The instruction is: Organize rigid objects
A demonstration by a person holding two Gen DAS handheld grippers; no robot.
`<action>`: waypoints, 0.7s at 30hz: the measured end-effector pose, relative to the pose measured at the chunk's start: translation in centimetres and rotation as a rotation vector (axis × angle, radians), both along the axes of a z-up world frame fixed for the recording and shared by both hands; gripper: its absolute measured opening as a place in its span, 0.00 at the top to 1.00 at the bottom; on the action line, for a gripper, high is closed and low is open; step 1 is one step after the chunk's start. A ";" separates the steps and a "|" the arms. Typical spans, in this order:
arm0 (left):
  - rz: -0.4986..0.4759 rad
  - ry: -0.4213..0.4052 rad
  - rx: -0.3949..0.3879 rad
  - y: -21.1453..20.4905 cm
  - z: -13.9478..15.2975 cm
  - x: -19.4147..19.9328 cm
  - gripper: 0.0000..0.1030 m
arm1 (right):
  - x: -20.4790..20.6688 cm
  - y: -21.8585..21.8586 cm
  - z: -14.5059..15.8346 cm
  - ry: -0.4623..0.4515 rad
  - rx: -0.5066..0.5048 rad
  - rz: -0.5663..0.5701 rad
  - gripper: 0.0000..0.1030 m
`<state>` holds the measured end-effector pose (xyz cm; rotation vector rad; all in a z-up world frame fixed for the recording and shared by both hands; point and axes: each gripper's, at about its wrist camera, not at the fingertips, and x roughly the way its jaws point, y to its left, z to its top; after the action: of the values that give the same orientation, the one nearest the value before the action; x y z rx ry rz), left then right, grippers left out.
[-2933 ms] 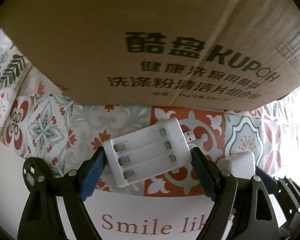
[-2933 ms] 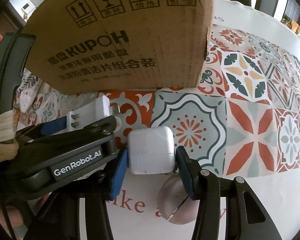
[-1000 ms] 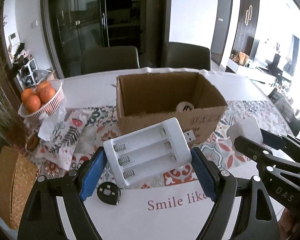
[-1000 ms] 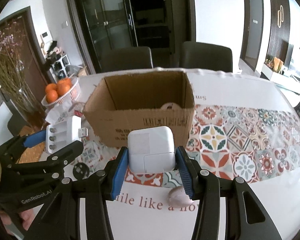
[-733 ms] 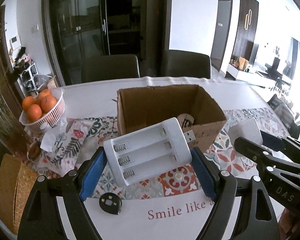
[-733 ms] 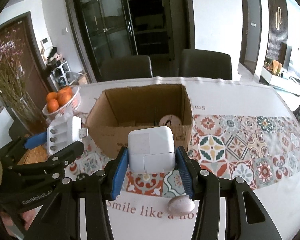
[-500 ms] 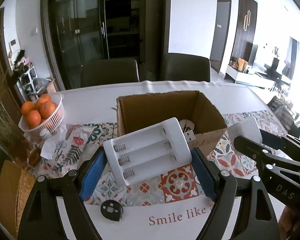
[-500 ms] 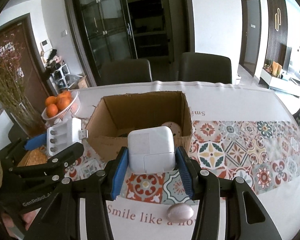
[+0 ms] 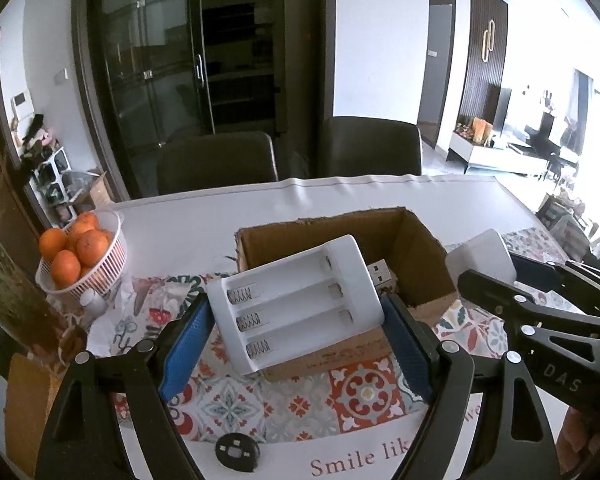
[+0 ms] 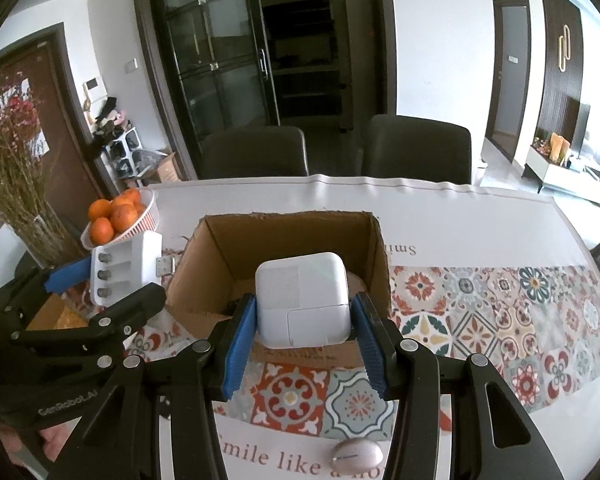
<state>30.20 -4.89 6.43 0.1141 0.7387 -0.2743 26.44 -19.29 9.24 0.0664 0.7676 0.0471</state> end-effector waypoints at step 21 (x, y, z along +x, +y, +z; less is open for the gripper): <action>-0.013 0.183 0.026 -1.6 -3.3 8.1 0.18 | 6.7 0.3 -1.1 0.090 -0.038 0.011 0.59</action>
<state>38.34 -6.48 3.15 0.1195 0.9233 -0.2906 33.09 -19.01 8.15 0.0280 0.8584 0.0401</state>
